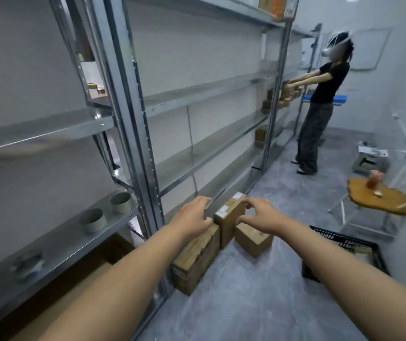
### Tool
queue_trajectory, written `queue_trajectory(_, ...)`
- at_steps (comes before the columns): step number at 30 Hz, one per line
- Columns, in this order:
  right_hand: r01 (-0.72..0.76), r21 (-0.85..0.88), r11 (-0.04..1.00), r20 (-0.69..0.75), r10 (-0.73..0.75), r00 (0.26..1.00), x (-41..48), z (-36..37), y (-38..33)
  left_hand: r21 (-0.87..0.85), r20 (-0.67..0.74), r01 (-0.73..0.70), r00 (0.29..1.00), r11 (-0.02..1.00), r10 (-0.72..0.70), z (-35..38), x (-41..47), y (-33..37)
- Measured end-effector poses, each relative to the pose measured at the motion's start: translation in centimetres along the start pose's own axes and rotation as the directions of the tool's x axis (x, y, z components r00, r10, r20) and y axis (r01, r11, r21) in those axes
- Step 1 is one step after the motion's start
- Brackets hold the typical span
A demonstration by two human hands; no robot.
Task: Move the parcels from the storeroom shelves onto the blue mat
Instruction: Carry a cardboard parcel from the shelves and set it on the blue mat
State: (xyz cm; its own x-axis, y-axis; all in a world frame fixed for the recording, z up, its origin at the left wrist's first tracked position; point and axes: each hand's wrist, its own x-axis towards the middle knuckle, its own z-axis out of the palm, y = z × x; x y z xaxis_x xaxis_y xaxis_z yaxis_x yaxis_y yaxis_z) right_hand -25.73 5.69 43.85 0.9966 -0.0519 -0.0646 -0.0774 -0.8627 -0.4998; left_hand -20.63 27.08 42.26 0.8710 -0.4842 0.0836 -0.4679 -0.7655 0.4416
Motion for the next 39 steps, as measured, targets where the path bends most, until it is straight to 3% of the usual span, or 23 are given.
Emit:
queue_trajectory(10,-0.268,0.086,0.96,-0.066,0.274,0.959,12.7,-4.4,11.6,-0.147,0.111,-0.016,0.993,0.989,0.033,5.8,20.6,-1.3)
queue_trajectory(15,-0.328,0.072,0.942,-0.042,0.331,0.943,18.3,-5.6,17.9,-0.146,0.193,-0.024,0.98,0.989,0.052,9.6,28.3,-0.1)
queue_trajectory(20,-0.3,0.078,0.951,0.012,0.3,0.954,26.4,-7.4,24.4,-0.196,0.219,0.033,0.976,0.98,0.011,14.3,36.3,1.9)
queue_trajectory(27,-0.241,0.095,0.966,0.125,0.229,0.965,38.7,-10.5,32.7,-0.288,0.2,0.241,0.962,0.927,-0.188,20.1,47.9,5.7)
queue_trajectory(34,-0.195,0.102,0.975,0.236,0.167,0.957,49.3,-11.2,39.6,-0.344,0.177,0.328,0.943,0.88,-0.282,24.3,58.2,7.1)
queue_trajectory(37,-0.214,0.126,0.969,0.266,0.175,0.948,53.5,-9.1,42.0,-0.388,0.205,0.404,0.914,0.828,-0.35,27.5,61.2,5.1)
queue_trajectory(39,-0.207,0.104,0.973,0.303,0.168,0.938,56.5,-6.8,44.0,-0.448,0.212,0.506,0.861,0.737,-0.463,30.1,63.4,2.8)
